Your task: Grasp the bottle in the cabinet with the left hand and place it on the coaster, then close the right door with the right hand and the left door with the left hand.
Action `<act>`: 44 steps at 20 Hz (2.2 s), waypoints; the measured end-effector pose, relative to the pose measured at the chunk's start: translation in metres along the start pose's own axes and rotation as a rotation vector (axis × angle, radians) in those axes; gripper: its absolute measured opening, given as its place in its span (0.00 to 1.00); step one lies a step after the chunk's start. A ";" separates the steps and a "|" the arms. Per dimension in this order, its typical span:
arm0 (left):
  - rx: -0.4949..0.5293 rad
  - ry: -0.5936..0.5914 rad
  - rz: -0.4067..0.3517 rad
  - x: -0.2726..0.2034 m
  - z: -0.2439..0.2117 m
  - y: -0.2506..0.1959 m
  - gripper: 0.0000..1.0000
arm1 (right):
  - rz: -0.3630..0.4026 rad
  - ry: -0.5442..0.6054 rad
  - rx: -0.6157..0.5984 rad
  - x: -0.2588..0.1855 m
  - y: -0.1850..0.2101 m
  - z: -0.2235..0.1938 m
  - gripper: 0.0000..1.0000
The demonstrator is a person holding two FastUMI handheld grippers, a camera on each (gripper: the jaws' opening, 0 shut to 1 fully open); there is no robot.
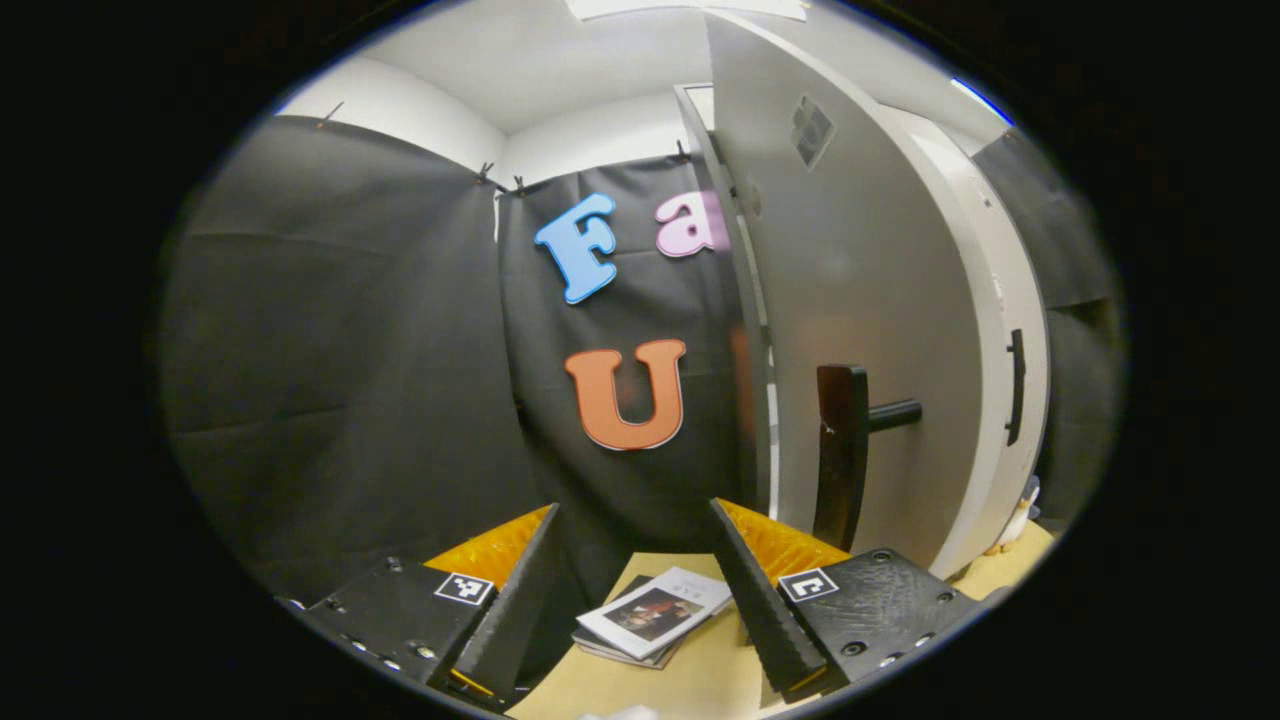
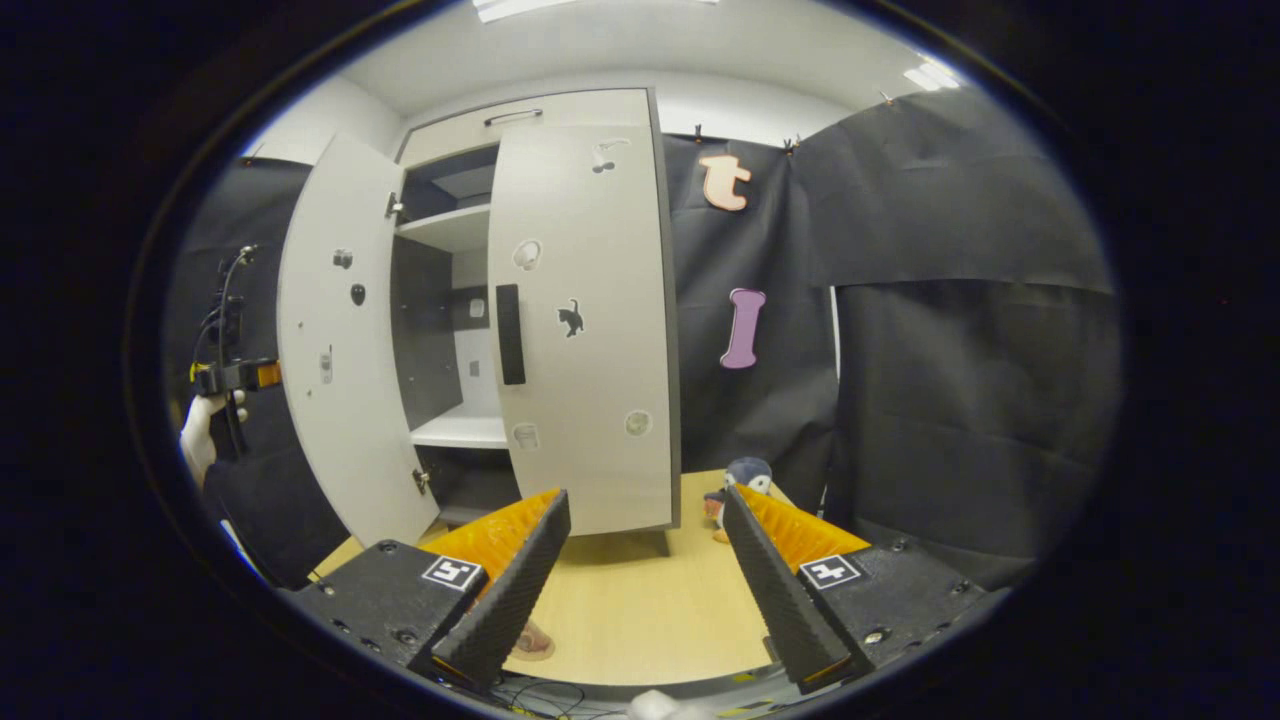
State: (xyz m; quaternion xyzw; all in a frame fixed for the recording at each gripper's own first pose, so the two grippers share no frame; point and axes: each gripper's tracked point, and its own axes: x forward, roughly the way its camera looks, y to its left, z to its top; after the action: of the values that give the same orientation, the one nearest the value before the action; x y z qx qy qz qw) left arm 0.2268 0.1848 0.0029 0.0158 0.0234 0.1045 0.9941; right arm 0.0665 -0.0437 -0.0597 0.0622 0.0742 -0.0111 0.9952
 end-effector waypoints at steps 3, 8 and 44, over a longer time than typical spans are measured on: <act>0.011 -0.007 -0.031 -0.003 0.004 -0.022 0.88 | 0.004 -0.004 -0.004 0.001 -0.003 0.002 1.00; 0.006 -0.015 -0.091 -0.005 0.007 -0.060 0.88 | -0.006 -0.002 -0.007 0.006 -0.013 0.005 1.00; -0.025 -0.001 -0.194 -0.148 -0.009 -0.139 0.97 | 0.006 -0.065 -0.041 0.034 0.008 0.029 1.00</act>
State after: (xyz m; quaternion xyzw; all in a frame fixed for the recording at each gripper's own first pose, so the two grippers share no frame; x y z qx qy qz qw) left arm 0.1102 0.0187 -0.0045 0.0010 0.0230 0.0078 0.9997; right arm 0.1044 -0.0398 -0.0351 0.0414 0.0417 -0.0087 0.9982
